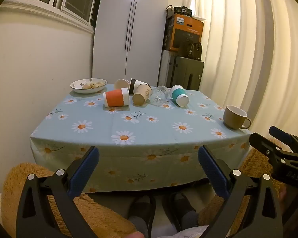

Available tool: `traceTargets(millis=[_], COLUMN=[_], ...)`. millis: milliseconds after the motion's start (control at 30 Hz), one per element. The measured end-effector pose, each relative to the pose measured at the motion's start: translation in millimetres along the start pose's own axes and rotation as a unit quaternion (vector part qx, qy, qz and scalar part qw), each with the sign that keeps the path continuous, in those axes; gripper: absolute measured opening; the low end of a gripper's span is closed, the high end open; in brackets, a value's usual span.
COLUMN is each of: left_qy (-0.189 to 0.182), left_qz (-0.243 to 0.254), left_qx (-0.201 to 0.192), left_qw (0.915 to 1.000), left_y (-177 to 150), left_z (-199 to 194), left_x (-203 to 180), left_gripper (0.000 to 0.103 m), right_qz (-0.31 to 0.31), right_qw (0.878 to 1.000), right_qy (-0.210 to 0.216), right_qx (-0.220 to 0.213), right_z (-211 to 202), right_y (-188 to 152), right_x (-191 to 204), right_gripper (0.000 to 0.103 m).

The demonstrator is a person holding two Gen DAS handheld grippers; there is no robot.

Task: Flip cup upright

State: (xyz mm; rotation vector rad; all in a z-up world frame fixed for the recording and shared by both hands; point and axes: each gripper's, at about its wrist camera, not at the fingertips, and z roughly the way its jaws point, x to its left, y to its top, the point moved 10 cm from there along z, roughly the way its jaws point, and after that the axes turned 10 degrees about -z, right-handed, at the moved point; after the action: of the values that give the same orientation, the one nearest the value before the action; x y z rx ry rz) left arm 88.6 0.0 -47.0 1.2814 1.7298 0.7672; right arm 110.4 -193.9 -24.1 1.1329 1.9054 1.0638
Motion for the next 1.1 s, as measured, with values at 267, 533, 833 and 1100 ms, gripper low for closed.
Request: traceTargets(millis=[267,533,833,1100], left_qy=[-0.002,-0.001,-0.002,-0.002], left_qz=[0.0,-0.001,0.0,0.0], left_qx=[0.002,-0.001,-0.001,-0.001], left_qw=[1.0,1.0,1.0,1.0], left_y=[0.2,0.2,0.1,0.0], left_z=[1.7,-0.8,0.1,0.1], left_x=[-0.4,0.8,-0.3,-0.4], left_gripper=[0.096,0.096,0.096,0.096], right_qz=[-0.001,-0.002,-0.003,-0.004], right_qw=[1.0,1.0,1.0,1.0], right_qy=[-0.003,-0.003,-0.003,-0.003], right_qx=[-0.001,0.002,0.004,0.005], right_z=[0.9,3.3,5.3,4.8], right_y=[0.0,-2.4,-5.2,-3.6], right_x=[0.1,0.3,1.6,1.7], right_gripper=[0.098,0.098,0.098,0.098])
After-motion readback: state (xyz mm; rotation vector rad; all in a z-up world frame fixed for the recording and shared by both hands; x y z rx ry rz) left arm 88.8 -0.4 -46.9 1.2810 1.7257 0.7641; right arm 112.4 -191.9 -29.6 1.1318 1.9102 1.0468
